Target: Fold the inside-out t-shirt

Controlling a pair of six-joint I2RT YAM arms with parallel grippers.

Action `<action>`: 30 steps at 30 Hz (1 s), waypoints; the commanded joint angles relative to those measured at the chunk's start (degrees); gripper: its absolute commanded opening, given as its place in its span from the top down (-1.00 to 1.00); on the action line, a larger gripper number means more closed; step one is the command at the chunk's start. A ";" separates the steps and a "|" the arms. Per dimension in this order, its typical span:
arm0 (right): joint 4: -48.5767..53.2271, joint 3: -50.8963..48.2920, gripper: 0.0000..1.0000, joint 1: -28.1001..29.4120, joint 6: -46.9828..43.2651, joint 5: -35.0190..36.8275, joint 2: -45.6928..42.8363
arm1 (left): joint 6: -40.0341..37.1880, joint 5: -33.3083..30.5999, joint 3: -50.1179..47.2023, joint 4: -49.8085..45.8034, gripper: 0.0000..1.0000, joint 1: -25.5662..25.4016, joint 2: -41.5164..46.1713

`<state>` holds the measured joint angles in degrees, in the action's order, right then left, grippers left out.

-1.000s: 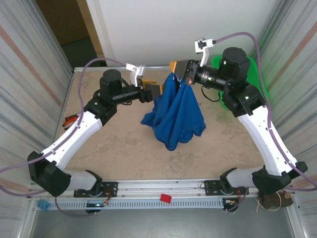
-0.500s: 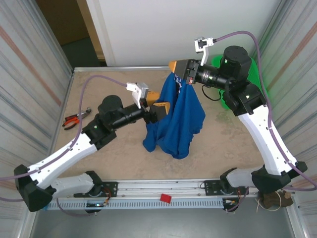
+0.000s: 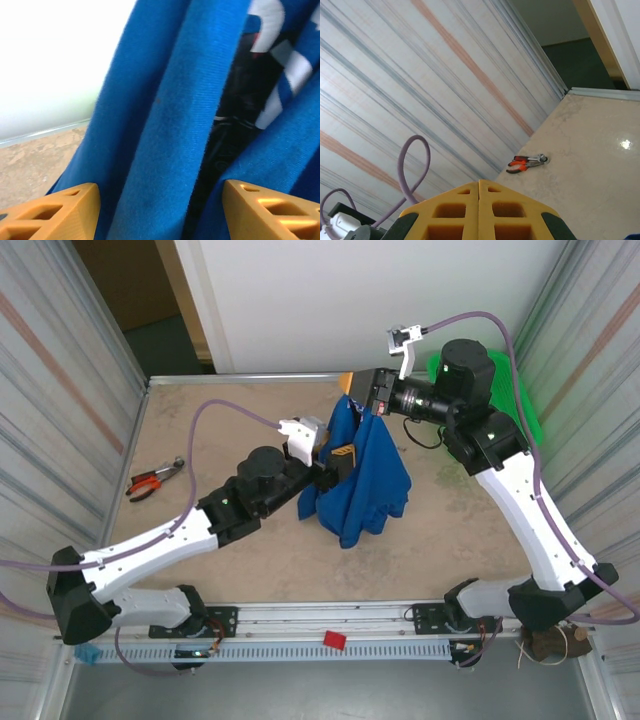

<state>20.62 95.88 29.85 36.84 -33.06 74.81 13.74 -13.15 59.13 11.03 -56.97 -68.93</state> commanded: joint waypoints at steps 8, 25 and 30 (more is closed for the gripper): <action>-3.86 -1.70 1.00 -0.58 0.33 -1.14 -3.13 | -0.29 -2.69 -1.33 6.25 -0.39 2.70 4.61; -5.27 -1.82 1.00 -0.58 1.82 -2.00 -2.85 | 3.38 5.86 -2.47 5.21 -0.34 3.89 -1.75; -5.19 -2.33 1.00 -0.62 1.79 -1.71 -3.40 | 4.11 4.24 -3.41 5.50 -0.19 3.93 -6.77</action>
<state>18.41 93.56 29.54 37.36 -33.41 73.34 16.75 -7.25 56.51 15.31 -52.93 -73.47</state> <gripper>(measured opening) 0.048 0.610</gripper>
